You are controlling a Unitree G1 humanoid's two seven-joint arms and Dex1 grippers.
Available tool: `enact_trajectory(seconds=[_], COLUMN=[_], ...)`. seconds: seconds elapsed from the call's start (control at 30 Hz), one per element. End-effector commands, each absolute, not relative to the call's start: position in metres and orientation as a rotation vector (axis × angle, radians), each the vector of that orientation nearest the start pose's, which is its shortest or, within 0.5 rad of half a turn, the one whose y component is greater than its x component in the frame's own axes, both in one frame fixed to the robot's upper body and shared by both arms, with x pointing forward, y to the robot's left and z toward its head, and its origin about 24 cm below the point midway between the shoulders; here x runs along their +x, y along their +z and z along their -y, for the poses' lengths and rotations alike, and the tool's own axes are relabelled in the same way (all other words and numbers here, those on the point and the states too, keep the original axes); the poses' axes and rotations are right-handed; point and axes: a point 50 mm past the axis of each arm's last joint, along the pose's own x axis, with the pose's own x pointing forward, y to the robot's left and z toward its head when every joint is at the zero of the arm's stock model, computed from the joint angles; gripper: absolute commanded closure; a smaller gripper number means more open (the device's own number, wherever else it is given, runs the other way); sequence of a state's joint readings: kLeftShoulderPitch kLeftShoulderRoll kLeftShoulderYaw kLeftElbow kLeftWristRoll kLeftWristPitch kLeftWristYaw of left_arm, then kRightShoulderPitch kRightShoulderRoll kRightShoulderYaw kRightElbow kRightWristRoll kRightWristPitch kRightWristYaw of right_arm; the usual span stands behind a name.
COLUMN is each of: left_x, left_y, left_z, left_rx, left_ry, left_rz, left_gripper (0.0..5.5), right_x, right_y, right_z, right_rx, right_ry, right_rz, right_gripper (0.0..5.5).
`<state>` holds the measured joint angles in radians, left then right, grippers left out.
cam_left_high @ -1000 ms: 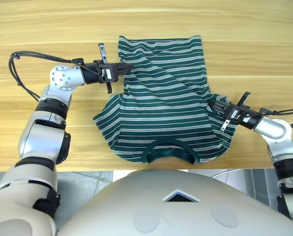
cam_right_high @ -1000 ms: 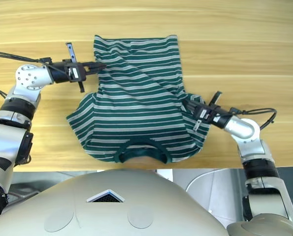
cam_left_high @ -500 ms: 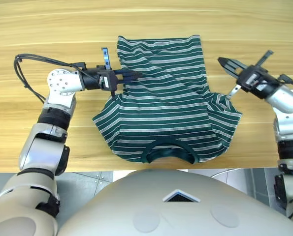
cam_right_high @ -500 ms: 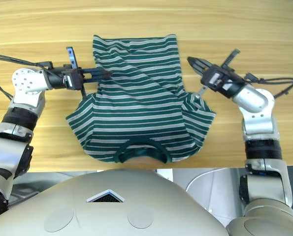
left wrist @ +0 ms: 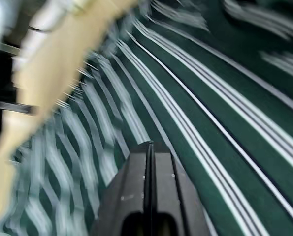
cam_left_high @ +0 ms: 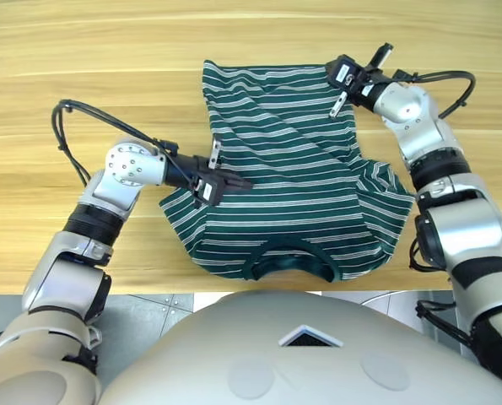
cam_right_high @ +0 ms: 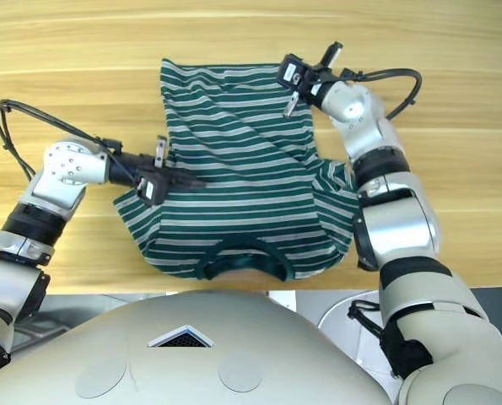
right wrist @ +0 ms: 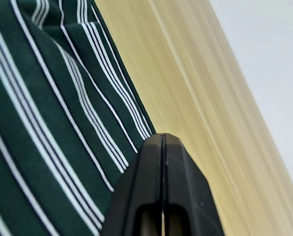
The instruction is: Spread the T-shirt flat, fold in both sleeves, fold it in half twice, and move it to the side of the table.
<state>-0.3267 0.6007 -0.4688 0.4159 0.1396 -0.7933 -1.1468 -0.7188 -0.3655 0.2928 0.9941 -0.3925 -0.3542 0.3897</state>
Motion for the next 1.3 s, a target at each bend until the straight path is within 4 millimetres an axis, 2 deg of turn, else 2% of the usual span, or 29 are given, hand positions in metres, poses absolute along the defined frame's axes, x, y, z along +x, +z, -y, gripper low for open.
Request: enact_trajectory(seconds=[0.03,0.13,0.27,0.57,0.77,0.9,1.03,1.2,1.3], left_x=[0.245,0.238,0.235,0.227,0.223,0.222,0.222,0.224,0.228], left_y=[0.024,0.016,0.015,0.009,0.006,0.002,0.000,0.001,0.008], left_z=[-0.154,-0.155,-0.153,-0.148,-0.145,-0.143,-0.142,-0.142,-0.145], left_rx=[1.202,1.247,1.253,1.224,1.189,1.176,1.172,1.171,1.163], left_ry=[-1.723,-1.771,-1.786,-1.815,-1.821,-1.818,-1.820,-1.801,-1.774], left_rz=[0.013,0.003,0.019,0.037,0.044,0.039,0.033,0.044,0.059], left_gripper=[5.50,5.50,5.50,5.50,5.50,5.50,5.50,5.50,5.50], right_x=[0.363,0.363,0.360,0.353,0.357,0.364,0.371,0.368,0.362], right_y=[0.049,0.042,0.030,0.013,0.018,0.033,0.046,0.047,0.051], right_z=[0.150,0.147,0.154,0.185,0.208,0.216,0.213,0.194,0.190], right_rx=[-0.915,-0.897,-0.878,-0.849,-0.860,-0.840,-0.788,-0.764,-0.738], right_ry=[0.688,0.700,0.692,0.583,0.438,0.351,0.345,0.490,0.600], right_rz=[-0.139,-0.187,-0.273,-0.438,-0.482,-0.439,-0.350,-0.256,-0.166], right_gripper=[5.48,5.48,5.48,5.48,5.48,5.48,5.48,5.48,5.48])
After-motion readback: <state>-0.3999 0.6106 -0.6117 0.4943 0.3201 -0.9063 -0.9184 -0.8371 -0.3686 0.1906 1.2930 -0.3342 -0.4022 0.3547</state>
